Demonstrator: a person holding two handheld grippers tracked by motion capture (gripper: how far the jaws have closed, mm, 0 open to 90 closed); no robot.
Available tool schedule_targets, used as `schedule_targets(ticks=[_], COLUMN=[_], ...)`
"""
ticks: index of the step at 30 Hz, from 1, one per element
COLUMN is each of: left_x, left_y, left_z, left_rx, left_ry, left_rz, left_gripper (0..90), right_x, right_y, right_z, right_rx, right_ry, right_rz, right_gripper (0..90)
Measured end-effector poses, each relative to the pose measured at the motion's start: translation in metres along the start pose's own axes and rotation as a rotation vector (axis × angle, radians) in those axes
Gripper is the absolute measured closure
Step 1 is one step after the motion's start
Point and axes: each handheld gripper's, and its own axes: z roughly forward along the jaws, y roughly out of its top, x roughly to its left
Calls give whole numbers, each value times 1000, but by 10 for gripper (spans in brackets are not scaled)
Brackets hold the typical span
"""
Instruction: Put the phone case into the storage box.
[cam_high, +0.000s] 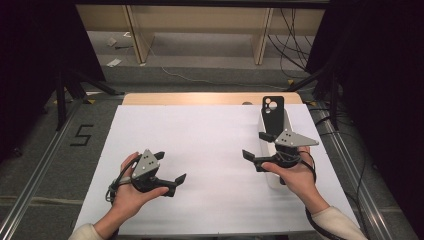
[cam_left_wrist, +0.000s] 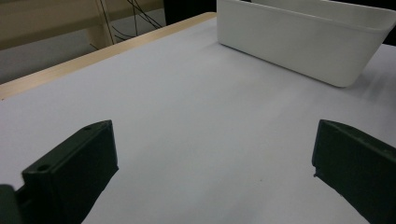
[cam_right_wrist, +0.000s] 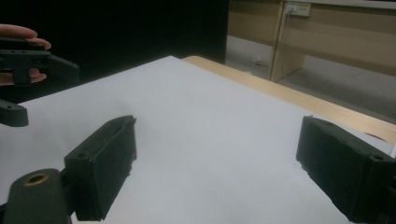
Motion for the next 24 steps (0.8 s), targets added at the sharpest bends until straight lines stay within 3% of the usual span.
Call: schedule_targets(ticks=[24], left_x=[1], left_y=[0], left_z=[0], left_rx=[2], left_ry=[6], left_rz=[3], left_gripper=[0], right_x=[5], right_y=[-13], right_z=[-22], right_rx=[3], right_ry=[11], right_rz=[-3], right_gripper=[136])
